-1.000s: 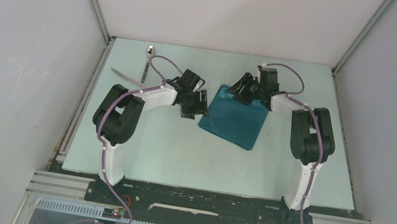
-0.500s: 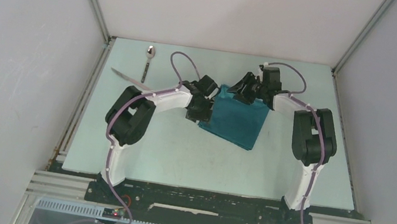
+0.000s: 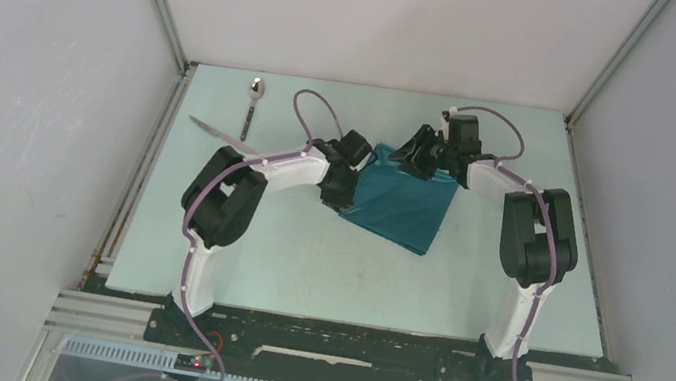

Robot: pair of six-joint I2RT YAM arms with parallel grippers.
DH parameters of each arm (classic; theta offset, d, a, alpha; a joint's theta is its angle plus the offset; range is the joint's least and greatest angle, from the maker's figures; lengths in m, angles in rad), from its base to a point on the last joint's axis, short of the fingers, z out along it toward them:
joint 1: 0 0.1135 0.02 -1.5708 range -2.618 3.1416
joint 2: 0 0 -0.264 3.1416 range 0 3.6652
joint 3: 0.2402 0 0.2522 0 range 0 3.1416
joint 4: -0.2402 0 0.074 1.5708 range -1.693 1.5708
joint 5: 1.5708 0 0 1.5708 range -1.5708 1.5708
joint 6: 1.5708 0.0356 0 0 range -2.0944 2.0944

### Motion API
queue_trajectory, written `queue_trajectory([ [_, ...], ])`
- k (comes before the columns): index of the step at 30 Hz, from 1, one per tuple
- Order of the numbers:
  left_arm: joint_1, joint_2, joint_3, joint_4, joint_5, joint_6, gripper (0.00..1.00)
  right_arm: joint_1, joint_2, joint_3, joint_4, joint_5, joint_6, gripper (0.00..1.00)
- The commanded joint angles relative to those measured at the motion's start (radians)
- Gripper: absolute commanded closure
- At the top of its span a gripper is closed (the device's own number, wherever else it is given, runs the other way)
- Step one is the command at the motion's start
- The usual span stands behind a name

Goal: Fold the napkin into a case and place the utensils inside
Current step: Smooth out the square-folded napkin at the center of the board.

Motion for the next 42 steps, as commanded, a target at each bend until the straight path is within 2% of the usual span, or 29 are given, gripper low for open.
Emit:
queue_trajectory([
  [1, 0.026, 0.007, -0.021, 0.01, 0.033, 0.005, 0.77, 0.004, -0.029, -0.007, -0.002, -0.006, -0.03, 0.45],
  [4, 0.035, 0.007, -0.025, 0.024, 0.07, 0.002, 0.85, 0.007, -0.002, -0.007, 0.018, -0.012, -0.022, 0.44],
  [6, 0.034, 0.008, -0.027, 0.029, 0.087, -0.001, 0.86, 0.005, 0.021, -0.007, 0.087, -0.032, -0.006, 0.41],
  [8, 0.035, 0.005, -0.03, 0.035, 0.1, -0.005, 0.85, 0.003, 0.052, 0.017, 0.127, -0.051, 0.007, 0.24],
  [15, 0.048, 0.011, -0.018, 0.035, 0.114, -0.006, 0.91, 0.011, 0.238, 0.159, 0.287, -0.157, 0.147, 0.06],
  [25, 0.056, 0.007, -0.019, 0.029, 0.134, -0.005, 1.0, 0.018, 0.375, 0.257, 0.401, -0.178, 0.243, 0.08],
  [31, 0.057, 0.017, -0.026, 0.026, 0.146, -0.01, 1.0, 0.006, 0.428, 0.273, 0.444, -0.168, 0.288, 0.08],
  [42, 0.056, 0.005, -0.042, 0.039, 0.16, -0.011, 1.0, 0.018, 0.534, 0.414, 0.467, -0.207, 0.345, 0.09],
])
